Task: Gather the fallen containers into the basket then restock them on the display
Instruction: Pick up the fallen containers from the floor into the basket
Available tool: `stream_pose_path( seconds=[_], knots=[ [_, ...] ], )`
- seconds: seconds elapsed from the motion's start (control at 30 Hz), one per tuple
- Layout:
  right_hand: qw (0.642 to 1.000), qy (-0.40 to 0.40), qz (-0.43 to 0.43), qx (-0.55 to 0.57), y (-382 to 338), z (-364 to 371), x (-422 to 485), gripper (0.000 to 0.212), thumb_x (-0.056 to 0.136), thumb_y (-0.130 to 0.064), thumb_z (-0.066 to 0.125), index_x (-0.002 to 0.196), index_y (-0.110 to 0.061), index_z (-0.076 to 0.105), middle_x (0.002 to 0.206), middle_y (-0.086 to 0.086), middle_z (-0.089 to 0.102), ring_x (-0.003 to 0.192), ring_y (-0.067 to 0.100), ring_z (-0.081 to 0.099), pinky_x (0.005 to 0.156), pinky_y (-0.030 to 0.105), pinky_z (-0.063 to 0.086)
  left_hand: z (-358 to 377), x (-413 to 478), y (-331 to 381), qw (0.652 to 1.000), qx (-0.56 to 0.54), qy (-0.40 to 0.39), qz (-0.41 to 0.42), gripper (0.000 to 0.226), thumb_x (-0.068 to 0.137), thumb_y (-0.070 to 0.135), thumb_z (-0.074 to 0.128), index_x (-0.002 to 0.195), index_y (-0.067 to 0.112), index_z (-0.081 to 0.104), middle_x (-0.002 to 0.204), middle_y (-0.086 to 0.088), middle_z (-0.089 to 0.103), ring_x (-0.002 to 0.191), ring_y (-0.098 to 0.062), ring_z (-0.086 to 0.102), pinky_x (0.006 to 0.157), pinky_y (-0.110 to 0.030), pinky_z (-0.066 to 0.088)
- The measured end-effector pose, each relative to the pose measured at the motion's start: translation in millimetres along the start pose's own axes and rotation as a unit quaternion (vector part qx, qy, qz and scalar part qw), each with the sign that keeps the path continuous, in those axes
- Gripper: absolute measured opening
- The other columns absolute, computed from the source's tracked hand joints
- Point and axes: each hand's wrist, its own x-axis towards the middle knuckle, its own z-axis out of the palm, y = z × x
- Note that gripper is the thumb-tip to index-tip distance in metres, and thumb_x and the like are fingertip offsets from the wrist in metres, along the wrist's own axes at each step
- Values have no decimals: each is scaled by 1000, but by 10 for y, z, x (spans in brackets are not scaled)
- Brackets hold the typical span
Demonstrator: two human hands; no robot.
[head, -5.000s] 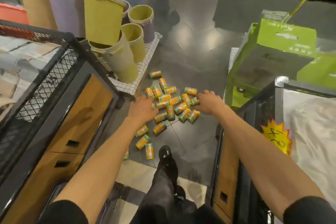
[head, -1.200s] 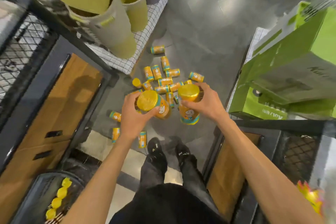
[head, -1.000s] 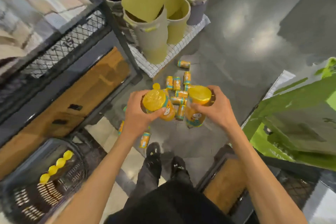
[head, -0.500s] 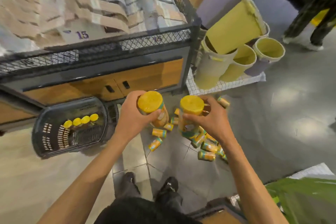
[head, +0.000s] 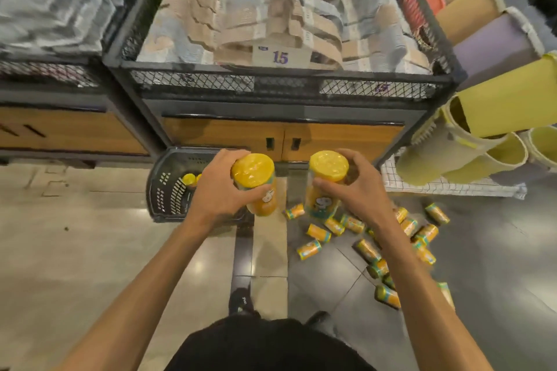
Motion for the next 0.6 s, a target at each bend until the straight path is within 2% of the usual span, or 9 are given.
stream_pose_path(
  seconds=[0.1,0.2,0.33,0.47,0.53,0.6],
  knots=[
    [1000,-7,-9,-4,-174,409,137,71,65,-42,88,126,-27,55,117,-13,61,104,1,59,79,9,48,-357,-65,-329,1000,4,10,-24,70,58,69,72,117,37,52,110,15,54,101,-1,53,84,-24,49],
    [1000,-27,-7,-12,-297,761,272,70,66,-39,88,126,-25,55,116,-12,61,103,0,59,77,7,46,-643,-97,-624,999,30,24,-38,73,59,65,81,119,30,55,111,10,56,100,-5,53,85,-29,51],
    [997,-58,-4,-47,-411,1131,530,66,67,-39,88,122,-26,54,114,-10,61,101,5,59,76,15,48,-896,-50,-959,996,41,31,-71,72,60,65,76,119,30,54,110,11,54,99,-6,51,82,-26,48],
    [993,-85,7,-80,-464,1469,871,65,67,-37,87,119,-25,51,112,-6,60,99,11,59,76,25,51,-981,74,-1302,991,61,39,-109,71,63,54,84,121,25,55,111,9,56,99,-6,50,82,-25,45],
    [991,-97,12,-92,-454,1635,1075,66,66,-38,87,119,-25,50,112,-6,60,98,12,59,72,23,49,-1008,176,-1474,989,71,34,-129,71,64,50,86,123,23,56,113,7,58,99,-5,49,83,-25,44],
    [988,-118,24,-102,-420,1801,1296,65,67,-37,86,118,-26,48,110,-6,59,94,11,59,60,15,46,-1023,299,-1626,985,70,29,-153,72,64,46,87,125,22,56,115,6,59,100,-8,51,83,-25,44]
  ],
)
